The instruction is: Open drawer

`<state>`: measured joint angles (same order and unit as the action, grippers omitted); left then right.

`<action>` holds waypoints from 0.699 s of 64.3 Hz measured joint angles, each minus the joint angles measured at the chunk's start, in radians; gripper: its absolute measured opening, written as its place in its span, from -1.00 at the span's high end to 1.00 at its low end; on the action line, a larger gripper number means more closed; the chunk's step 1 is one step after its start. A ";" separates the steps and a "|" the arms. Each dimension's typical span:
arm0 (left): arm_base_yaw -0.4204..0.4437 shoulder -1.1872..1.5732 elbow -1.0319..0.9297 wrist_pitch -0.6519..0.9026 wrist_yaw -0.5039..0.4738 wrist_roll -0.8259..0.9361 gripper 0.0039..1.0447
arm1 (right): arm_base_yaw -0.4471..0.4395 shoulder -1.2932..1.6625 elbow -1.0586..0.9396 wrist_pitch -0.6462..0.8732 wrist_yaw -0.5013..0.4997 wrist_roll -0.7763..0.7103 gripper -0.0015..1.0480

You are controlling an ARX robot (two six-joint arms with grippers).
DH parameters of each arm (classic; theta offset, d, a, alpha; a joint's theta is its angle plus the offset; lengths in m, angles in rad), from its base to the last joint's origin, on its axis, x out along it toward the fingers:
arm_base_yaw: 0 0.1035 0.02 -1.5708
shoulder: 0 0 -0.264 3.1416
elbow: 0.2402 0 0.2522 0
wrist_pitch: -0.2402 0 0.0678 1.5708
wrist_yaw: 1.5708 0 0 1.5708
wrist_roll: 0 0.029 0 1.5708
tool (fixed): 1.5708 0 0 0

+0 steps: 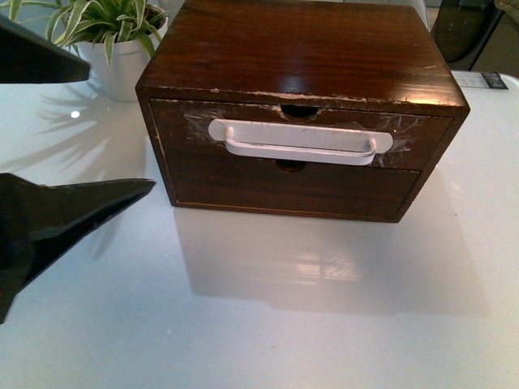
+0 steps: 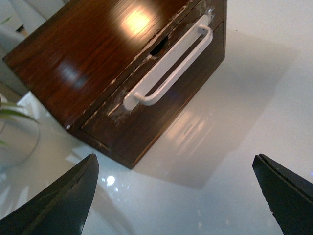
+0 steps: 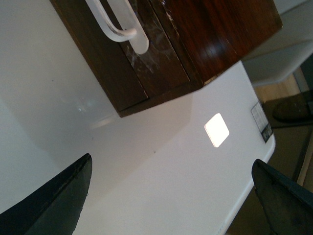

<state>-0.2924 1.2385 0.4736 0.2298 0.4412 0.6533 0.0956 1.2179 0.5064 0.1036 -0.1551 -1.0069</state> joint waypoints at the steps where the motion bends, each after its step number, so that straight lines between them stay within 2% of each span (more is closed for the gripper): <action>1: -0.008 0.016 0.005 0.012 0.002 0.011 -0.84 | 0.010 0.019 0.010 0.008 0.001 -0.007 -0.83; 9: -0.064 0.129 0.033 0.105 0.032 0.086 -0.84 | 0.081 0.163 0.054 0.114 0.003 -0.054 -0.83; 18: -0.123 0.246 0.068 0.153 0.052 0.115 -0.84 | 0.146 0.301 0.070 0.237 -0.045 -0.123 -0.83; 33: -0.190 0.353 0.134 0.196 0.070 0.107 -0.84 | 0.189 0.399 0.092 0.310 -0.078 -0.152 -0.83; 45: -0.241 0.436 0.198 0.204 0.097 0.076 -0.84 | 0.197 0.480 0.095 0.418 -0.127 -0.110 -0.83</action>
<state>-0.5331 1.6749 0.6712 0.4343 0.5385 0.7292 0.2924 1.6974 0.6014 0.5217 -0.2821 -1.1168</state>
